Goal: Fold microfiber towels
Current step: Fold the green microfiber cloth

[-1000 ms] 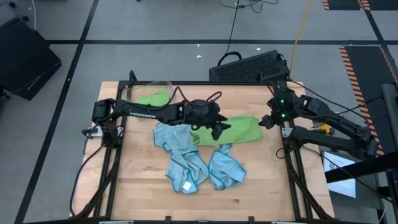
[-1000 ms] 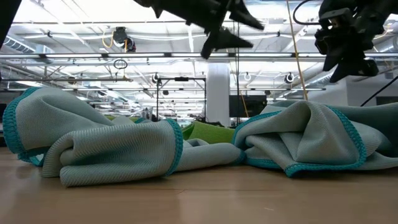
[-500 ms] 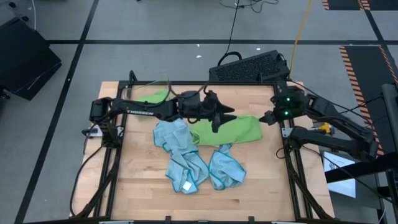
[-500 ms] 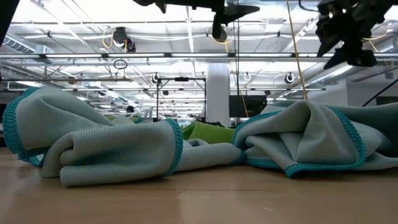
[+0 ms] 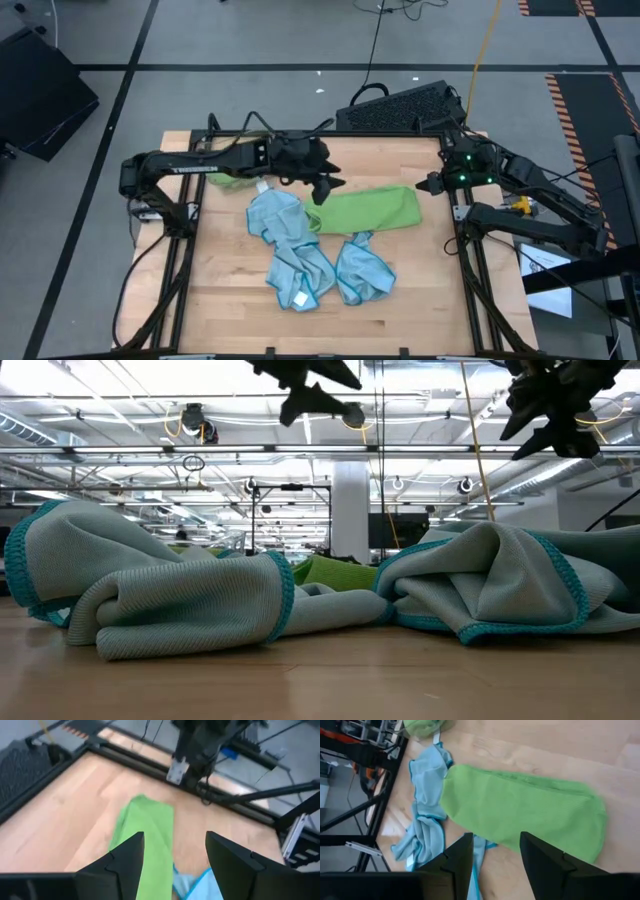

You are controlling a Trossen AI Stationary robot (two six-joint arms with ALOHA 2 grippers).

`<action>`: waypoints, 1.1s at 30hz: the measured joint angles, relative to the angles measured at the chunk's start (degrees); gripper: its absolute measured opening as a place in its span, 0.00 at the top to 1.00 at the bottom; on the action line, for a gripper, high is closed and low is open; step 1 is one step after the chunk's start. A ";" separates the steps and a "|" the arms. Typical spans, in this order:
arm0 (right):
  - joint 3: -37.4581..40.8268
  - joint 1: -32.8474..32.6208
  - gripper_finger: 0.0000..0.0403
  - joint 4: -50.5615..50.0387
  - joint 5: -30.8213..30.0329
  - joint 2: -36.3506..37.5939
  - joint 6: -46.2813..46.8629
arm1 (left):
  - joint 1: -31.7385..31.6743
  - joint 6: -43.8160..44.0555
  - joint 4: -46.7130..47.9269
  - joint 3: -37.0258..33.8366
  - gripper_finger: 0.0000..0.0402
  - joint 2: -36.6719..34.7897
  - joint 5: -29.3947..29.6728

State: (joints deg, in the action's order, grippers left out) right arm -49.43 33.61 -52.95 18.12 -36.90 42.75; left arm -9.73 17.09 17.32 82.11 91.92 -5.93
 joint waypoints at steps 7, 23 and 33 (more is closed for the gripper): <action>-0.02 0.02 0.62 2.38 -2.01 -1.09 0.08 | 0.10 4.58 14.89 0.04 0.47 -1.24 0.12; -0.01 0.00 0.62 6.92 0.35 -7.88 1.08 | 3.66 39.76 34.79 -1.88 0.47 1.92 2.55; 0.00 -2.24 0.62 5.89 1.73 -8.27 1.64 | 6.93 51.95 20.49 -11.86 0.47 5.08 -1.75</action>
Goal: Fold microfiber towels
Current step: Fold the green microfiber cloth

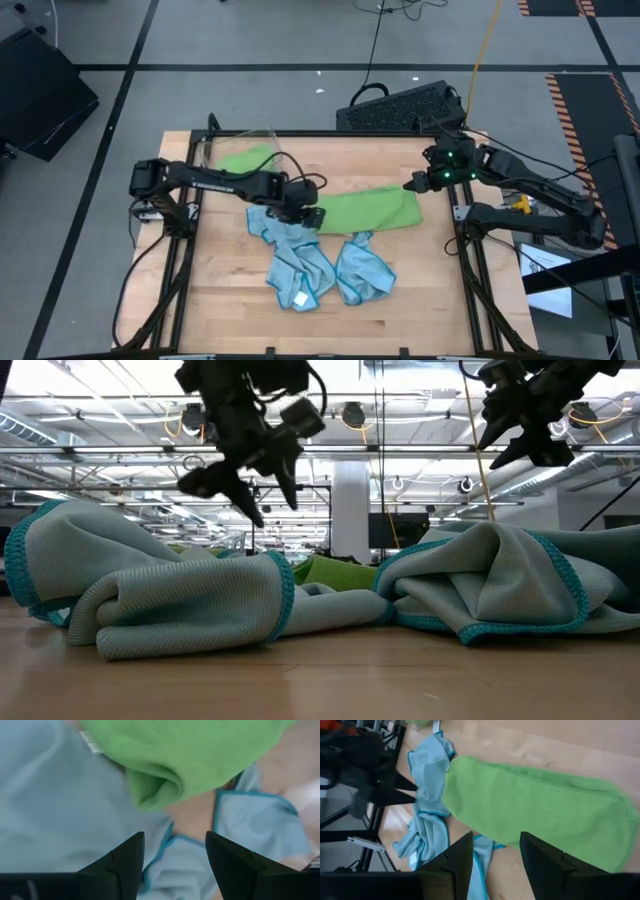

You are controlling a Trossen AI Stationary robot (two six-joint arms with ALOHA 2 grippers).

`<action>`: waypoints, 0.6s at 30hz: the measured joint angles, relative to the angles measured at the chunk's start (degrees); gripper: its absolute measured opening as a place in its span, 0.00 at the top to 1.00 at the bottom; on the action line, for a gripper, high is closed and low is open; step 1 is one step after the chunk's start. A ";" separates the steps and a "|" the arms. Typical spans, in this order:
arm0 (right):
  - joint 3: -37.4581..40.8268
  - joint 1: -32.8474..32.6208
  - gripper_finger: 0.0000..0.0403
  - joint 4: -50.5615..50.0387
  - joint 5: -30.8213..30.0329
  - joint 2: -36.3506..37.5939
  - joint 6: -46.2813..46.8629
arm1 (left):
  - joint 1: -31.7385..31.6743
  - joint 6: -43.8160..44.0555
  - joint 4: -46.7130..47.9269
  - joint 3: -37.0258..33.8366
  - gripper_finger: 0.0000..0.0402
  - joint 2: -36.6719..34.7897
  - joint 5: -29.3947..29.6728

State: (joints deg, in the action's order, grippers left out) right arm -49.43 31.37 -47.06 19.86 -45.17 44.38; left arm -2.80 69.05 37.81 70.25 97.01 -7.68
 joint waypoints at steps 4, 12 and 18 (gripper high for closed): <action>0.00 -0.87 0.62 0.04 -0.01 -0.24 -0.11 | 0.32 2.68 -8.05 -3.34 0.47 1.11 -1.41; 0.00 -1.63 0.62 -0.05 0.02 -0.39 -1.01 | 0.25 4.76 -13.24 -5.02 0.38 5.33 -1.90; 0.00 -1.87 0.62 0.02 0.06 -0.50 -2.00 | 0.03 6.76 -13.72 -5.11 0.31 8.93 -3.32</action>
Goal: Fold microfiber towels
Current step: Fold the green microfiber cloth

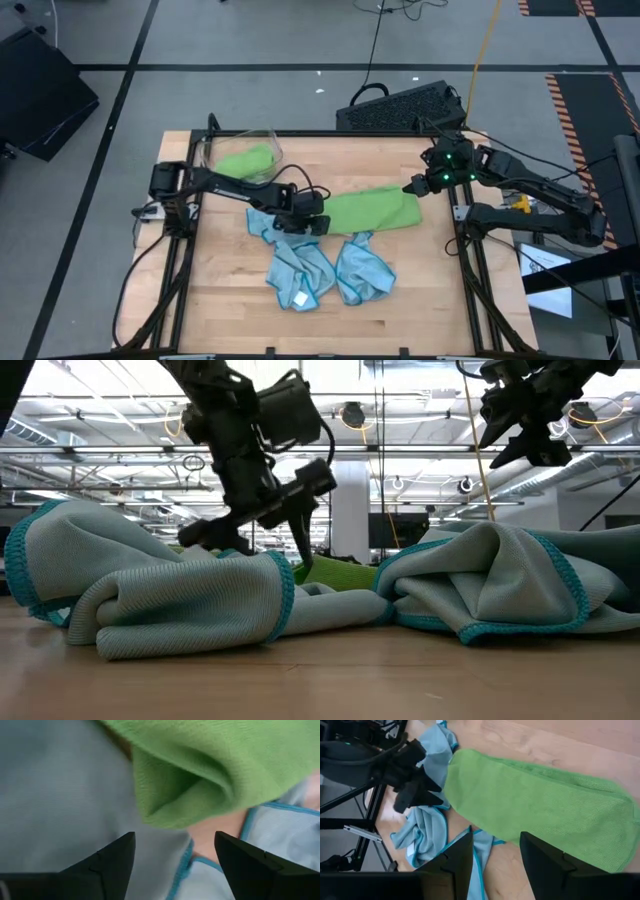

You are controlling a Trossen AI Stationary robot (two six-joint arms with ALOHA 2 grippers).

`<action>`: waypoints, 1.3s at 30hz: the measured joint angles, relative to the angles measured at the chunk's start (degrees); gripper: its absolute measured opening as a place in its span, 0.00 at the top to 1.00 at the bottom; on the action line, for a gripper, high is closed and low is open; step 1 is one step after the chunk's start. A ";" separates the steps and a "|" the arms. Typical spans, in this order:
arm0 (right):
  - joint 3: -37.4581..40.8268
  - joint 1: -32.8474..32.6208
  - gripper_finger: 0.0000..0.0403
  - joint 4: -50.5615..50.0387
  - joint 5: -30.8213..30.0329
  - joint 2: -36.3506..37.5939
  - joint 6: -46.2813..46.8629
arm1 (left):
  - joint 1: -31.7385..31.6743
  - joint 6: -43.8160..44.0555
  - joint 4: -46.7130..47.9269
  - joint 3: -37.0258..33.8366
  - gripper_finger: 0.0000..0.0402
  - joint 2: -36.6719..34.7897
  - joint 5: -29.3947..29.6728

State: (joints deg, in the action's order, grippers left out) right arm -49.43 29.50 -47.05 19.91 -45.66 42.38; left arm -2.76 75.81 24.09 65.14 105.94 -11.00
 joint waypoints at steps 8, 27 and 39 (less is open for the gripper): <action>0.00 0.00 0.62 0.02 0.30 -0.01 -1.03 | -1.57 0.67 -3.10 0.08 0.34 1.22 0.10; 0.00 0.00 0.62 0.64 1.16 -0.55 0.56 | -4.39 -4.72 -6.42 0.07 0.66 3.27 -0.55; -3.82 -3.37 0.61 27.00 8.47 -24.57 -0.67 | -1.53 -8.22 -6.09 0.04 0.95 0.96 2.61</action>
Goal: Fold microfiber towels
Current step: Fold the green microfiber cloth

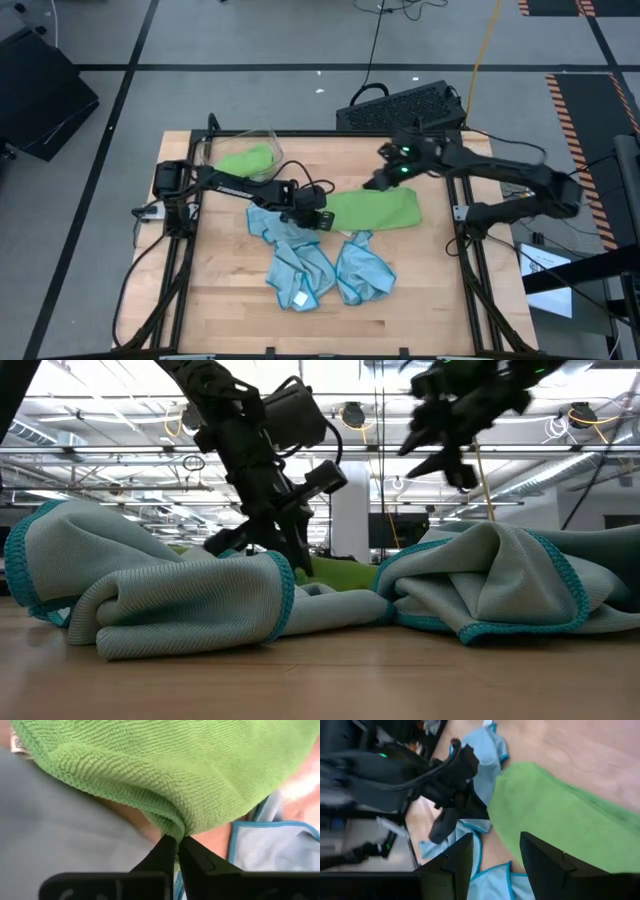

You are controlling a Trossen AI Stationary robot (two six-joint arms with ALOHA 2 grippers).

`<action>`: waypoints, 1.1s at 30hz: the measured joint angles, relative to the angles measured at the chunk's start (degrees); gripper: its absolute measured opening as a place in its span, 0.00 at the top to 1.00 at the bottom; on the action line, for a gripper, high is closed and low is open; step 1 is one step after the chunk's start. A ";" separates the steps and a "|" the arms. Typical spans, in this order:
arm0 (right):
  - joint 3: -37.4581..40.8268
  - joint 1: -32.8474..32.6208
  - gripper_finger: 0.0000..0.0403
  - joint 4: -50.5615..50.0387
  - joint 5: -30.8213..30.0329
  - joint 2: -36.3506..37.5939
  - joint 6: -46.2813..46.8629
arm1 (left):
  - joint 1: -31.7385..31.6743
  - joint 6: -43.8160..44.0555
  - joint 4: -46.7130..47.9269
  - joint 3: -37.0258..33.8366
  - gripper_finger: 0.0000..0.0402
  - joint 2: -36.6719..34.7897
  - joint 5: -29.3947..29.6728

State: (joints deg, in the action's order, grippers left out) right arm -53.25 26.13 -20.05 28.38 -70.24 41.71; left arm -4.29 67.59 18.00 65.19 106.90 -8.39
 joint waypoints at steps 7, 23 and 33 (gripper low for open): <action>-13.53 0.58 0.53 0.11 1.90 -16.06 -14.46 | 1.05 -5.28 0.80 0.02 0.97 -1.13 0.97; -19.65 3.28 0.28 3.81 11.02 -39.19 -29.75 | 1.56 -7.90 1.61 0.01 0.98 -3.08 6.30; -19.67 2.68 0.27 14.19 12.34 -44.66 -38.37 | 4.80 -5.61 1.82 0.00 0.98 -3.88 8.47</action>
State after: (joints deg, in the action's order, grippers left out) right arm -72.93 28.81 -5.86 40.72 -114.89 3.34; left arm 0.51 61.98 19.82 65.19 103.02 0.08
